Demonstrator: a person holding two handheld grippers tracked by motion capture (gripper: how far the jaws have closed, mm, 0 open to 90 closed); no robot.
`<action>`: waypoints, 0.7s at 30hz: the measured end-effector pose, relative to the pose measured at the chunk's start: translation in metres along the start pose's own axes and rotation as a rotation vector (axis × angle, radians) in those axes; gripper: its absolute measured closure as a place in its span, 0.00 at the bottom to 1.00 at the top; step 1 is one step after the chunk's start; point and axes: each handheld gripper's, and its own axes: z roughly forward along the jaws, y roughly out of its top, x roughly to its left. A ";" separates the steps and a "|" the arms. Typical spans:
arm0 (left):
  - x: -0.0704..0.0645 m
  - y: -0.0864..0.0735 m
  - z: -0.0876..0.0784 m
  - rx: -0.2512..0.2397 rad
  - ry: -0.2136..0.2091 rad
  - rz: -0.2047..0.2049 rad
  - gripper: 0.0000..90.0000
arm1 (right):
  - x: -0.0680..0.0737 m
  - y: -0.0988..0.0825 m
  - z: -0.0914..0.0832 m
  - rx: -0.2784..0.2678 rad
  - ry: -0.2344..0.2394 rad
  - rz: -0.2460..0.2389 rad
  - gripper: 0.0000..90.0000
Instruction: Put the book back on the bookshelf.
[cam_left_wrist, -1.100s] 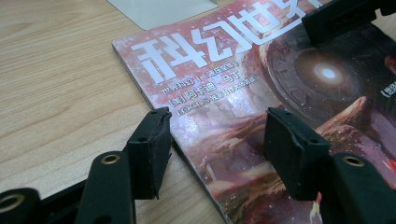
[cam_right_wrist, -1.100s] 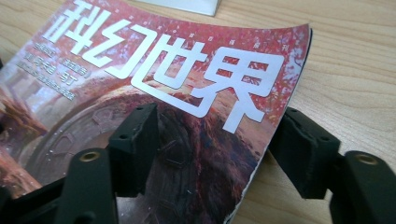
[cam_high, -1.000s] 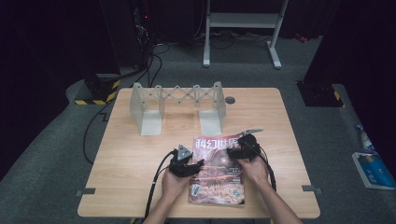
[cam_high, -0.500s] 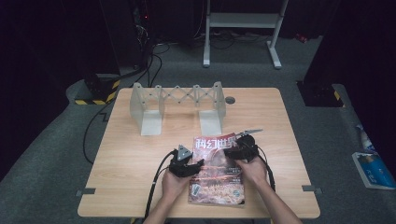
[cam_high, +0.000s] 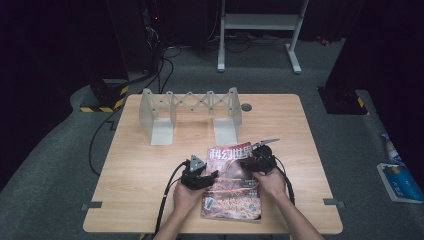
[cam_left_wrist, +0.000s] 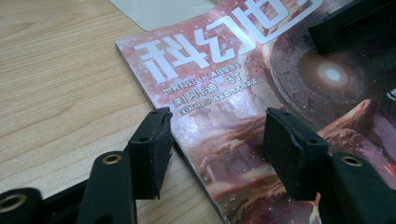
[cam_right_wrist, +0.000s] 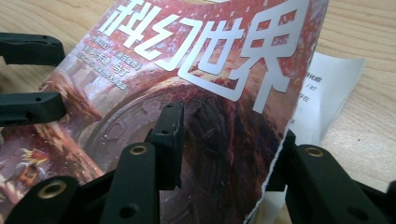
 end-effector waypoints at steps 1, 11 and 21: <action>0.000 0.000 0.000 0.000 0.000 0.000 0.47 | 0.000 0.000 0.000 -0.001 0.007 -0.002 0.65; 0.001 0.000 0.000 -0.001 -0.003 0.001 0.47 | -0.001 0.000 -0.002 -0.009 0.027 -0.008 0.73; -0.001 0.001 0.002 0.016 -0.004 0.026 0.32 | 0.002 -0.001 -0.007 -0.017 0.057 -0.048 0.90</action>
